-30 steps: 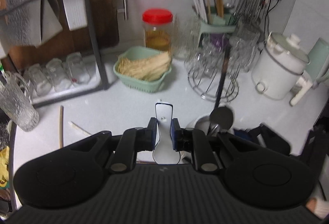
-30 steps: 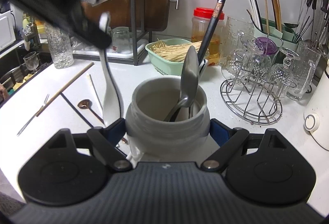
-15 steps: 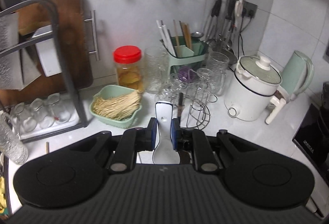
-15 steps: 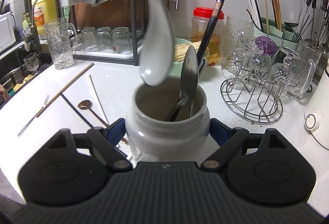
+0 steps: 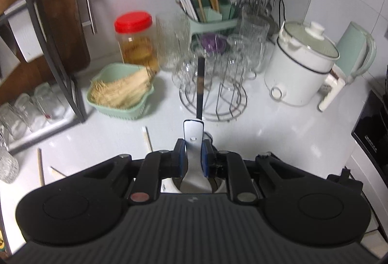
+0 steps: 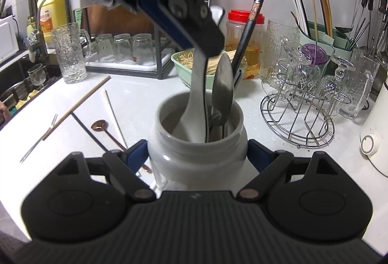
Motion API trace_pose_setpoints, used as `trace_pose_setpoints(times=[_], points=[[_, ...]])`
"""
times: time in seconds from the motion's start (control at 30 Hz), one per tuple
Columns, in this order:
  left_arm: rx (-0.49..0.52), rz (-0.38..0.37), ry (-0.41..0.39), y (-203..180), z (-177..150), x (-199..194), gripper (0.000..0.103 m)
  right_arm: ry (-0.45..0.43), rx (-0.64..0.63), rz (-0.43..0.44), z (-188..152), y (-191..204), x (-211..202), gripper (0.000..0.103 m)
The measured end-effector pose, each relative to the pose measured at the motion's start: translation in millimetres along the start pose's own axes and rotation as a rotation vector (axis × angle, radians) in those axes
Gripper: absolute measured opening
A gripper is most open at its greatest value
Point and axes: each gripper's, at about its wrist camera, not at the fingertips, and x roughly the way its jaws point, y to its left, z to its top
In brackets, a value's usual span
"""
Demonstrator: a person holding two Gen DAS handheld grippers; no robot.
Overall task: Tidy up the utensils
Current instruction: 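Lower the white ceramic spoon into the white jar with the left gripper, then open the left gripper and withdraw it back to the utensil row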
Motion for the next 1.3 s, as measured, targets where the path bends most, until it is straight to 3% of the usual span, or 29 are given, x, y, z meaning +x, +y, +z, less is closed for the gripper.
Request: trace_pose_setpoints(times=[0.27, 0.57, 0.8, 1.0, 1.03, 1.07, 1.3], points=[[-0.03, -0.007, 0.101, 4.7, 1.2, 16.9, 0.017, 0.005, 0.004, 0.002, 0.6, -0.4, -0.5, 0.09], [-0.006, 0.025, 0.12, 1.2, -2.0, 25.4, 0.017, 0.007, -0.014, 0.018, 2.4, -2.7, 1.5, 0.09], [-0.038, 0.01, 0.128, 5.5, -3.1, 24.2, 0.017, 0.01, -0.012, 0.025, 3.0, -3.8, 1.7, 0.09], [-0.086, 0.006, 0.124, 15.2, -8.4, 17.3, 0.019, 0.035, 0.001, 0.012, 5.1, -3.0, 0.9, 0.09], [-0.089, 0.003, 0.118, 16.9, -8.9, 14.9, 0.024, 0.037, 0.002, 0.012, 5.3, -2.8, 1.0, 0.09], [-0.085, 0.003, 0.107, 17.6, -9.4, 11.7, 0.029, 0.038, 0.003, 0.009, 5.8, -2.3, 1.3, 0.09], [-0.066, 0.022, 0.022, 26.2, -7.6, -18.6, 0.031, 0.05, 0.023, -0.016, 7.9, 1.4, 1.9, 0.09]])
